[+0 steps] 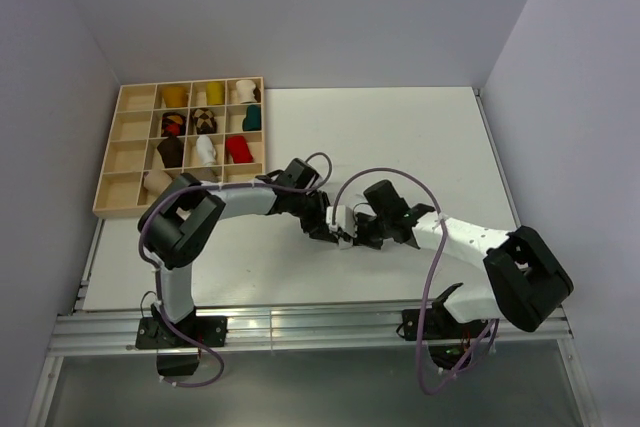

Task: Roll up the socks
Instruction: Roll the sock at the center of the board.

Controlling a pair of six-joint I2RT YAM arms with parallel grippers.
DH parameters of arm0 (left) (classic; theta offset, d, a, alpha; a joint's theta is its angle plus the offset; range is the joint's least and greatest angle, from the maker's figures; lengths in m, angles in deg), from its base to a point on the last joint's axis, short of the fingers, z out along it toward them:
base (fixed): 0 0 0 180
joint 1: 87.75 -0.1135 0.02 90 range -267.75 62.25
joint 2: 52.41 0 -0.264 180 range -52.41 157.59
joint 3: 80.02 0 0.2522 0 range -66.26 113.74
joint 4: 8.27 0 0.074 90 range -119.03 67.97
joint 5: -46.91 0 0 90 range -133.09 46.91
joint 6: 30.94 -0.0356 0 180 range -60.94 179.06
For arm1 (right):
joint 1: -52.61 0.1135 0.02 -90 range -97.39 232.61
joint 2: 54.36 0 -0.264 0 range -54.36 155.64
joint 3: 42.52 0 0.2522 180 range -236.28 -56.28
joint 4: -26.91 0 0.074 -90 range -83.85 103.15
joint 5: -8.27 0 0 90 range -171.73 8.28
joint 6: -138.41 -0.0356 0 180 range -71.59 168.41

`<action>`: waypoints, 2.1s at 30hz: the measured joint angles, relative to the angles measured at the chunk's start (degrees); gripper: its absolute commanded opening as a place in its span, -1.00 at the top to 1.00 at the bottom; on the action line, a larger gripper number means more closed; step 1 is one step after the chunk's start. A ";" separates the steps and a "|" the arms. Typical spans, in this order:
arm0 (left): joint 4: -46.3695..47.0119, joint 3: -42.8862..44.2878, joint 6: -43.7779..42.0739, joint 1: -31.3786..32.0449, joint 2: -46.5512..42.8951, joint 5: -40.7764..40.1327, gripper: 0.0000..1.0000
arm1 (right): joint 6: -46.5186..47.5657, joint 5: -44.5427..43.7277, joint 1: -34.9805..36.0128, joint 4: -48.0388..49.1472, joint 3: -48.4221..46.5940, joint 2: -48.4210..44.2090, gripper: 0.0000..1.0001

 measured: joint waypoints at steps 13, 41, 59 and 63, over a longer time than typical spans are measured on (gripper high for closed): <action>3.52 4.57 -8.70 -2.71 -0.57 -9.33 0.07 | 3.67 8.68 -6.45 -6.08 -2.89 2.84 0.72; -7.04 33.48 -46.77 -0.48 20.76 3.67 -0.14 | 5.55 10.05 -6.91 -12.13 -7.56 6.84 0.71; 0.33 26.16 -37.90 -3.17 19.12 1.73 0.99 | 5.40 10.67 -7.37 -14.64 -8.68 7.72 0.72; 2.40 21.42 -34.69 -5.66 15.85 -2.08 0.99 | 5.84 12.39 -9.38 -16.41 -10.51 9.70 0.71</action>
